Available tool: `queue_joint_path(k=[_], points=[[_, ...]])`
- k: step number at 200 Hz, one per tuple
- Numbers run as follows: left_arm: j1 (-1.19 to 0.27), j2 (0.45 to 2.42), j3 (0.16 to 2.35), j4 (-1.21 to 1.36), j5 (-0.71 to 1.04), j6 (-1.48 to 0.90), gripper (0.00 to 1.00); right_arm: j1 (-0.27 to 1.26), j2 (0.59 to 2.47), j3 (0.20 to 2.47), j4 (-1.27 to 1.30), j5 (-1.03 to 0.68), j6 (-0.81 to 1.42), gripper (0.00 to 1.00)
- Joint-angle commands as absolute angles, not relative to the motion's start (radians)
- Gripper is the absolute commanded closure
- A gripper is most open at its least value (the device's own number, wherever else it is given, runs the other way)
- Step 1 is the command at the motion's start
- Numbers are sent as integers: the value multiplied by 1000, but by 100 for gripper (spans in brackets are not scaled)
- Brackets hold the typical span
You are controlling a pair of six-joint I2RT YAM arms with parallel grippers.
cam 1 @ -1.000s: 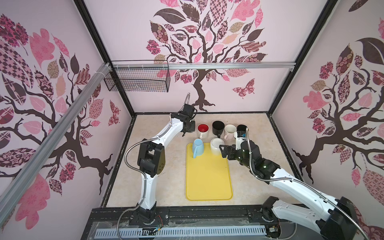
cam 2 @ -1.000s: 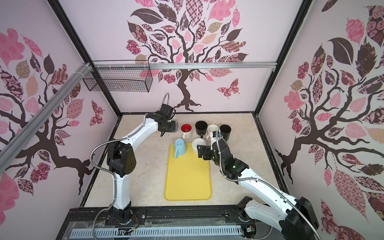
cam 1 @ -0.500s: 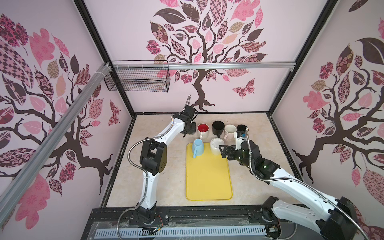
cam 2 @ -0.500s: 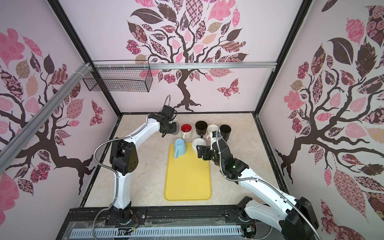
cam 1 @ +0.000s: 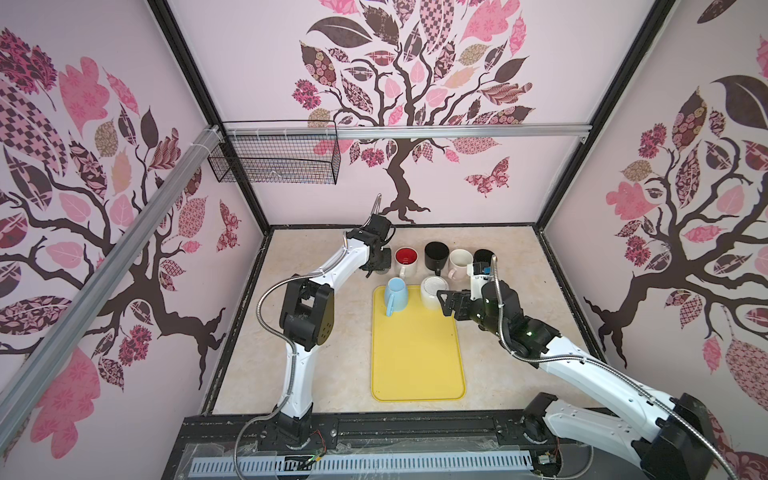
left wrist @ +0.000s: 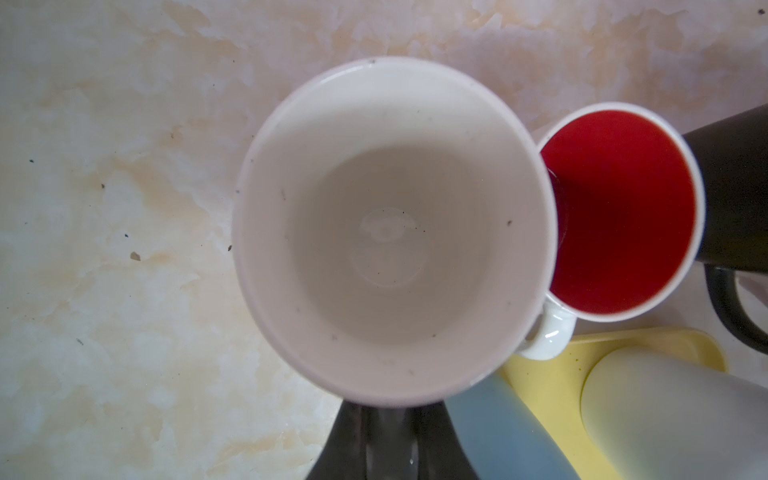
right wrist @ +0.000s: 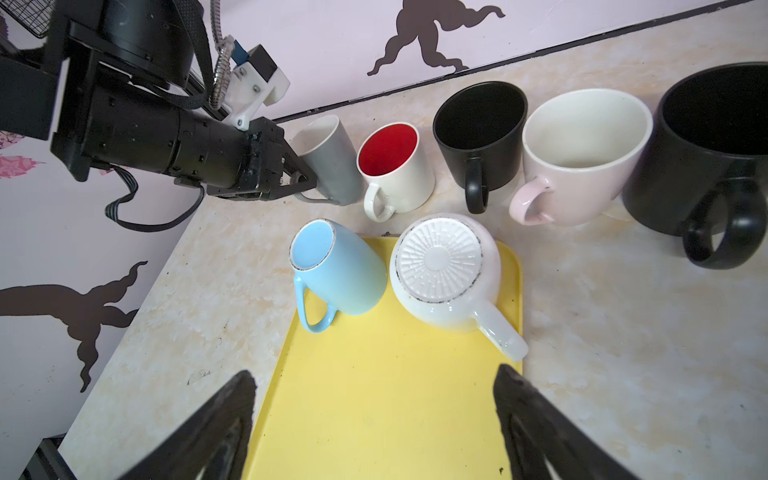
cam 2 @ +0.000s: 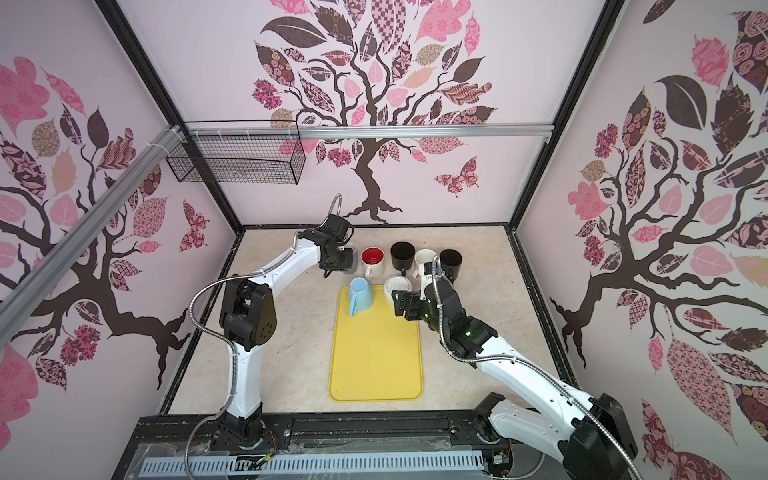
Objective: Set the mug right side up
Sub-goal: 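Lower the grey mug upright beside the red-lined mug and open the left gripper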
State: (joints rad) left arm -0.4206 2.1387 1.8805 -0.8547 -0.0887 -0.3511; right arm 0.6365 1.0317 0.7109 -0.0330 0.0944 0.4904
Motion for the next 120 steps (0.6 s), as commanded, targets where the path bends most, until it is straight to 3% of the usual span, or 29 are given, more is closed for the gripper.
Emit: queue_joint_path(k=[1,120], points=[[-417,2134,1862,-803,-103,-355,100,632,1039,712,-12,87,486,9],[-416,2137,1840,-791,-100,-355,100,632,1050,709,-7,73,482,9]])
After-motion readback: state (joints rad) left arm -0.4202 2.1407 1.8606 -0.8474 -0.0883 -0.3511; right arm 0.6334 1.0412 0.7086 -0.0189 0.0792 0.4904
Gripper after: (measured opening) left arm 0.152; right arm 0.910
